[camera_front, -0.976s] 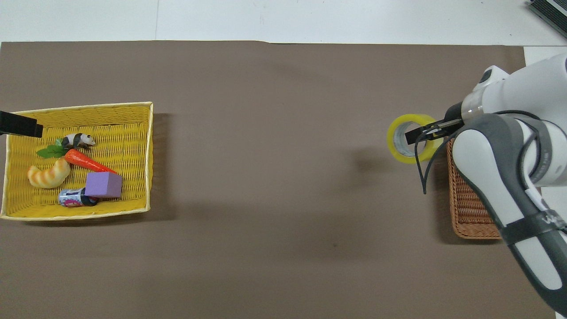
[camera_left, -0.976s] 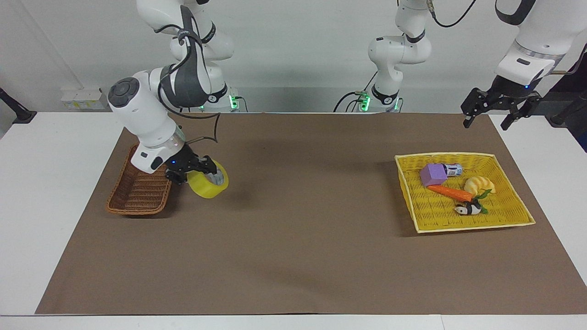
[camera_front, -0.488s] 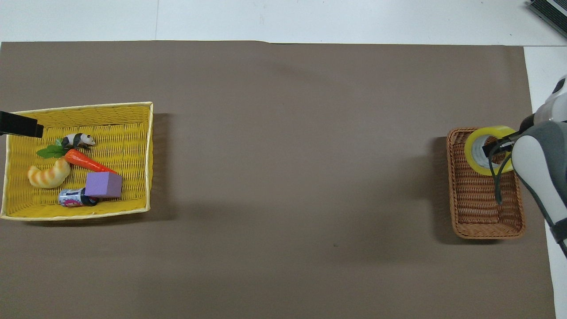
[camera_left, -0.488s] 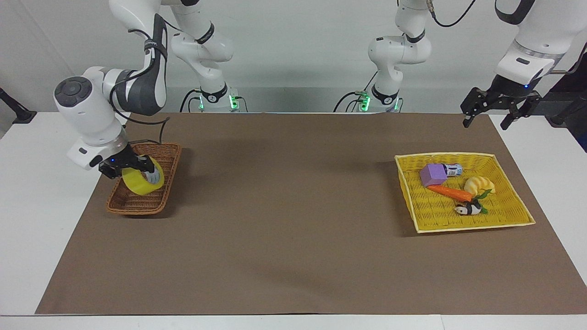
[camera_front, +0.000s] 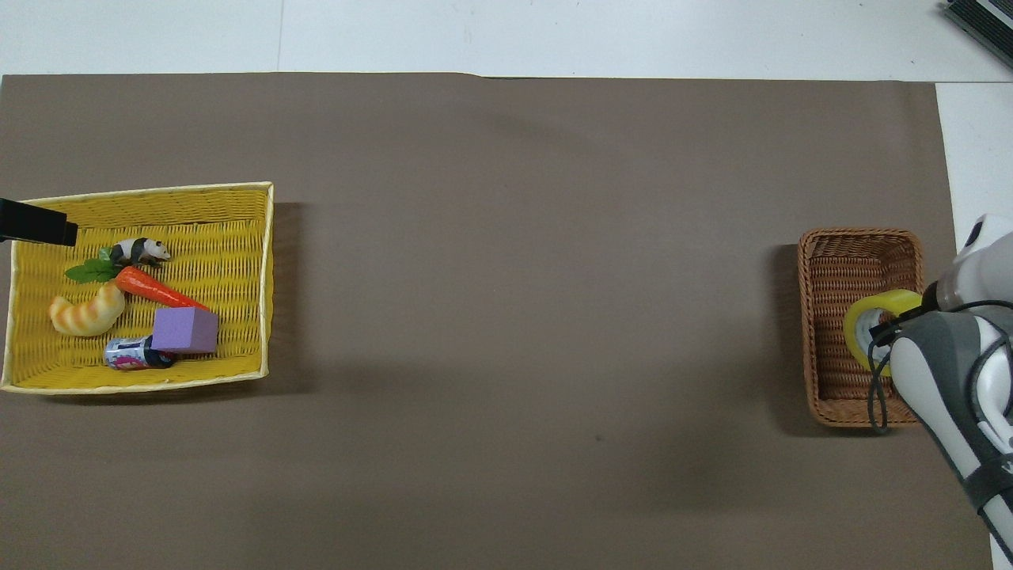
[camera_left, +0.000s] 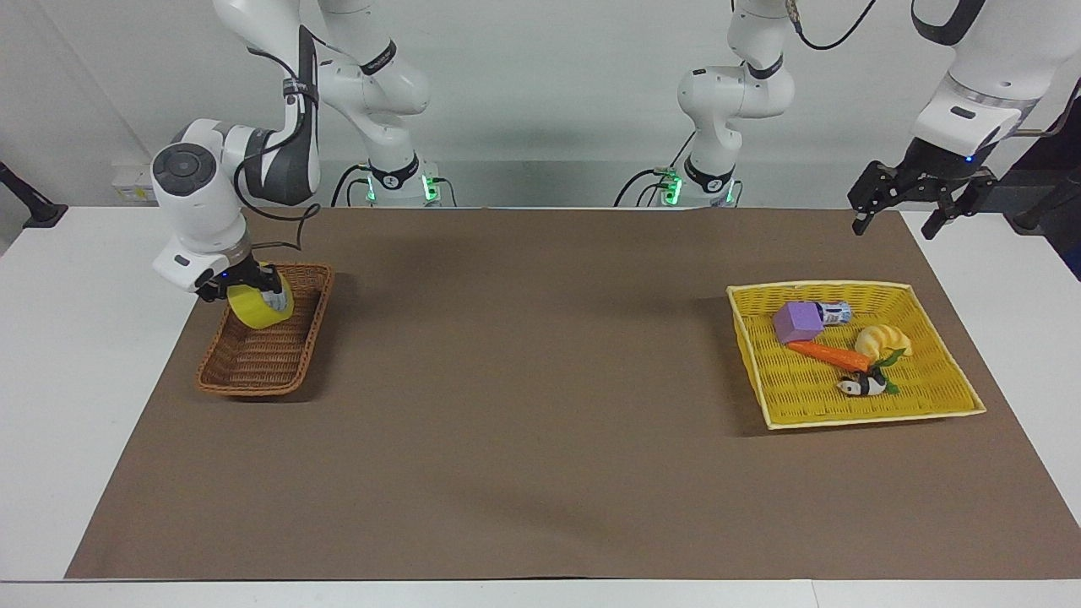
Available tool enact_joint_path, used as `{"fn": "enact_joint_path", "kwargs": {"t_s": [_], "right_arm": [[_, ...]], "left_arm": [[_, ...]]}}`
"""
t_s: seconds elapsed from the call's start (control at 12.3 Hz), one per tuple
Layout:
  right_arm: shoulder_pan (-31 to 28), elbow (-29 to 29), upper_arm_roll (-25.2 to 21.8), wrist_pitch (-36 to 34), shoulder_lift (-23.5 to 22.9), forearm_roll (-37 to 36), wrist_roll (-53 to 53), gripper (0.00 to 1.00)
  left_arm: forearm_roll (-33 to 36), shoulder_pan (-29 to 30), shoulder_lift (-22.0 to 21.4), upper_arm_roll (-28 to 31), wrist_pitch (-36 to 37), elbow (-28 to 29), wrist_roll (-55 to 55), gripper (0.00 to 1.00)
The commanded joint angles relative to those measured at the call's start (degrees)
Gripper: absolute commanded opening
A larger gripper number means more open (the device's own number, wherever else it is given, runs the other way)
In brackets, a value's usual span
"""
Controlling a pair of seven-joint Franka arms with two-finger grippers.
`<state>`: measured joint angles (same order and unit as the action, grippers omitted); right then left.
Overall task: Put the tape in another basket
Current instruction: 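Carry the tape with the right gripper and lower it into the wicker basket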
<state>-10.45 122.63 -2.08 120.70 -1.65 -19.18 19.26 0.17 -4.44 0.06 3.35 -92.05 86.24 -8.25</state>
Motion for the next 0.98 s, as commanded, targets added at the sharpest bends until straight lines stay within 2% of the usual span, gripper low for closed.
{"fn": "enact_joint_path", "kwargs": {"t_s": [0.0, 0.08, 0.16, 0.89], "right_arm": [[-2.2, 6.5, 0.8, 7.6, 1.5, -3.0, -3.3, 0.1], [-2.2, 6.5, 0.9, 7.2, 1.6, -3.4, -3.4, 0.81], [-2.2, 6.4, 0.9, 7.2, 1.5, -3.4, -3.3, 1.0], [-1.4, 6.0, 1.1, 3.8, 1.5, -2.4, -3.2, 1.0]], "left_arm": [[-0.9, 0.4, -0.9, -0.2, 0.9, 0.2, -0.3, 1.0], [-0.9, 0.5, -0.9, -0.2, 1.0, 0.2, -0.3, 1.0], [-0.9, 0.5, -0.9, -0.2, 1.0, 0.2, -0.3, 1.0], [-0.9, 0.5, -0.9, -0.2, 1.0, 0.2, -0.3, 1.0]]}}
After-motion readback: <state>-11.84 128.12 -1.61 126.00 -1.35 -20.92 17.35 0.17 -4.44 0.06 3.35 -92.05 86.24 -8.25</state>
